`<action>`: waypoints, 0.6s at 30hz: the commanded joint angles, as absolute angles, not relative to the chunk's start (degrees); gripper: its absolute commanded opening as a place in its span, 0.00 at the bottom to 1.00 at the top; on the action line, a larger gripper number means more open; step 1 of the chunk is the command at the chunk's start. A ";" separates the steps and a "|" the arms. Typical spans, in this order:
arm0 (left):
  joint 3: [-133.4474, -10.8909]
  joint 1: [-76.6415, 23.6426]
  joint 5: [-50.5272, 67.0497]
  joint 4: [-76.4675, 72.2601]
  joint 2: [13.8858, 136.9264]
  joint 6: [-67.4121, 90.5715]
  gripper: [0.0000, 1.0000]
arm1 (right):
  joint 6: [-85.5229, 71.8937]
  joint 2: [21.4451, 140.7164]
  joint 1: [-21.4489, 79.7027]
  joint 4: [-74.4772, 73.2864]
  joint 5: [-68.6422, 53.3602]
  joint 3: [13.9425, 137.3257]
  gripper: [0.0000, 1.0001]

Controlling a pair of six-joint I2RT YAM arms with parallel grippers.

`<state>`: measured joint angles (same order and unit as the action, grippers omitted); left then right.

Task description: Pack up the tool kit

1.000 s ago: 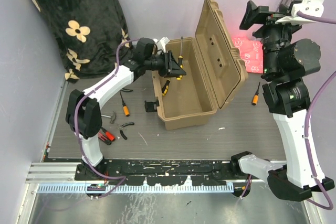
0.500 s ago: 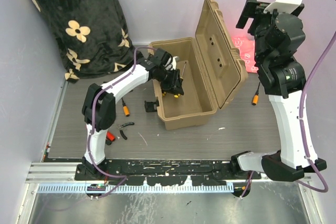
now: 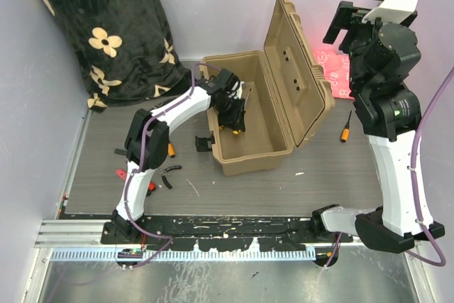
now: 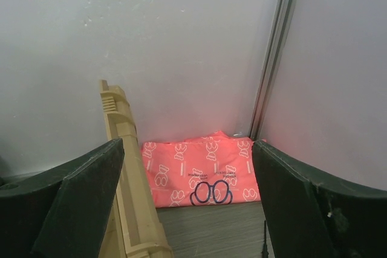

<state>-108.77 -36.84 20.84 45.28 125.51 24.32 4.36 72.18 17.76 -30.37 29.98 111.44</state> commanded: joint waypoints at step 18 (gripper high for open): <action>-121.94 -37.69 18.11 40.62 120.35 20.22 0.60 | 6.01 77.97 16.36 -32.98 28.03 123.04 0.93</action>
<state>-116.55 -37.41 17.74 45.23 128.22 22.37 4.45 71.96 17.54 -32.82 30.33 114.43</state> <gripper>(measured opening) 0.603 0.920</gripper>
